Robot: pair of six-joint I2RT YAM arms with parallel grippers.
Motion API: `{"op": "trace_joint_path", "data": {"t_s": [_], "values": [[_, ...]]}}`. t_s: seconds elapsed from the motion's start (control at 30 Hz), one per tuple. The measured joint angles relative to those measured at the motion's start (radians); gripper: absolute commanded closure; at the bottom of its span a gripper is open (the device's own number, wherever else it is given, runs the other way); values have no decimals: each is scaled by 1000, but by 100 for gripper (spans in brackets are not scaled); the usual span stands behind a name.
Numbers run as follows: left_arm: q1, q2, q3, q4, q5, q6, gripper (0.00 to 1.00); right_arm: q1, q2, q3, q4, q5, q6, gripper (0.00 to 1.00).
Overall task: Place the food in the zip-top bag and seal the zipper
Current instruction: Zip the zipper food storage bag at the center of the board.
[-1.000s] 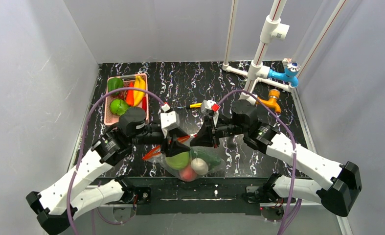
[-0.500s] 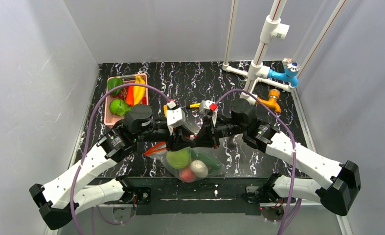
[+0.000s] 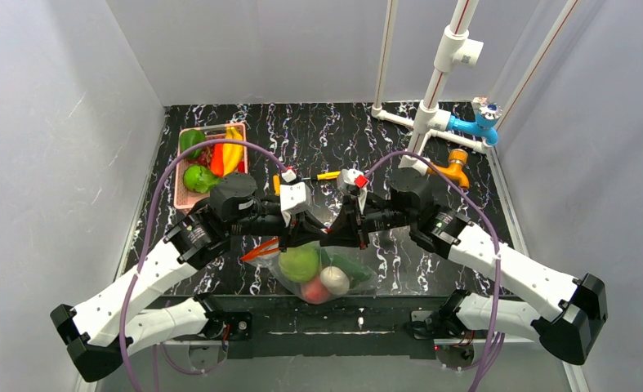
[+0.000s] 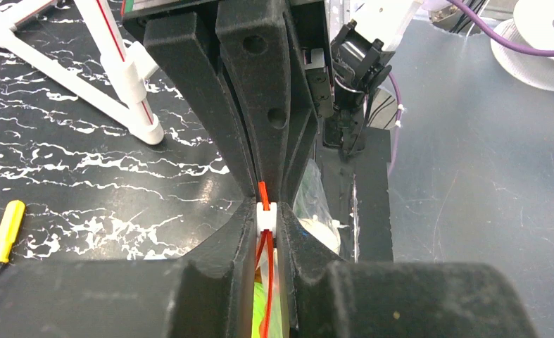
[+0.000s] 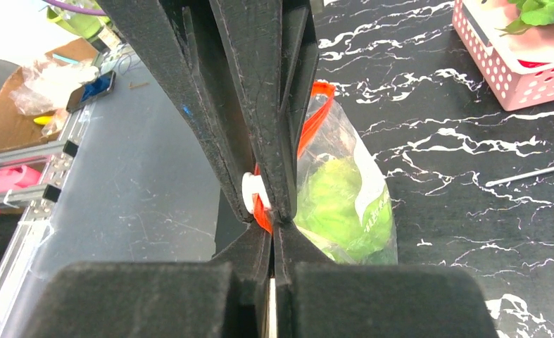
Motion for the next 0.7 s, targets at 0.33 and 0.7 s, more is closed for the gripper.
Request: {"op": "trace_joint_path", "data": {"t_s": [0.33,0.7], "values": [[-2,-13,1,-64,-45,39,100,3,-21,-119,223,37,134,99],[8,-111,-2,-154,-118,68,100,6,-89,-153,301,105,200,99]]}}
